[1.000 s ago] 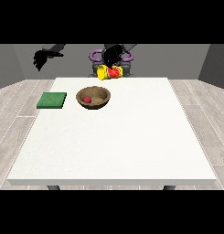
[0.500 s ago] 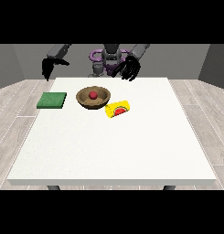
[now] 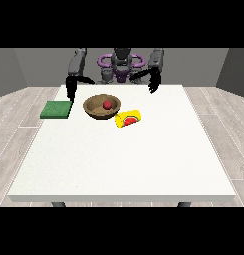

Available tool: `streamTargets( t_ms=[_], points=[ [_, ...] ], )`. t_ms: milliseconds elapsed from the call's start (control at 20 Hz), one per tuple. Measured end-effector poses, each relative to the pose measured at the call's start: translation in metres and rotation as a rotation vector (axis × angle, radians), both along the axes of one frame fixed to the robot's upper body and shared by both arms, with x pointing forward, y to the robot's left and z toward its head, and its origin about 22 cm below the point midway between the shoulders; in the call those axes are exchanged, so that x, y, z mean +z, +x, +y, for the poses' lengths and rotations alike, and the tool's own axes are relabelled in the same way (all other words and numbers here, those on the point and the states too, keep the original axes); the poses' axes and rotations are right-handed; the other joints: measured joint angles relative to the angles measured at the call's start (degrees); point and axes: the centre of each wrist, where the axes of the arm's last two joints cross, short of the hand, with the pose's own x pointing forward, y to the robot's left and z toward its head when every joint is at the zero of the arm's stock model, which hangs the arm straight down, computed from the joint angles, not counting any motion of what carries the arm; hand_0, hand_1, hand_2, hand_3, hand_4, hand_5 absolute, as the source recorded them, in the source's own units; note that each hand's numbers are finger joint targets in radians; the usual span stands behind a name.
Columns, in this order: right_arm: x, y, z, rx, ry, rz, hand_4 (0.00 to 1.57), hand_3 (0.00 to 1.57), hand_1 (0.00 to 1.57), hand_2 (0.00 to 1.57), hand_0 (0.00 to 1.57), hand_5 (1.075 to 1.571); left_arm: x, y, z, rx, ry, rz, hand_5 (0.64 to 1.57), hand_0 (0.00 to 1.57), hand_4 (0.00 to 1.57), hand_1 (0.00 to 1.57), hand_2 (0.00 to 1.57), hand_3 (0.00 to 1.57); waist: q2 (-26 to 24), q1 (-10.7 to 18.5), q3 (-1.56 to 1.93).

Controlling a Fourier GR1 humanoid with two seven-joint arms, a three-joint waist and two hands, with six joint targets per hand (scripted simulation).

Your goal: Pick the cup and pour the ball into the bowl, then pick the bowl and place it on the pad

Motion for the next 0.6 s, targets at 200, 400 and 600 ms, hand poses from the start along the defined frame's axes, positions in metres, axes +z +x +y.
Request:
streamTargets(
  t_ms=[200, 400, 600],
  points=[
    [-0.002, 0.010, 0.014, -0.043, 0.015, -0.007, 0.31, 0.00, 0.00, 0.00, 0.00, 1.568, 0.001, -0.001, 0.022, -0.070, -0.062, -0.034, 1.564, 0.00, 0.00, 0.00, 0.00, 0.00, 1.69, 1.81, 0.24],
    [-0.013, 0.017, 0.016, -0.084, 0.035, -0.009, 0.25, 0.00, 0.00, 0.00, 0.00, 1.567, 0.005, -0.005, 0.036, -0.107, -0.084, -0.058, 1.565, 0.00, 0.00, 0.00, 0.00, 0.00, 2.87, 3.25, 0.34],
    [-0.024, 0.019, 0.009, -0.090, 0.031, -0.006, 0.19, 0.00, 0.00, 0.00, 0.00, 1.561, 0.010, -0.007, 0.050, -0.110, -0.086, -0.083, 1.565, 0.00, 0.00, 0.00, 0.00, 0.00, 3.76, 3.12, 0.39]
  ],
)
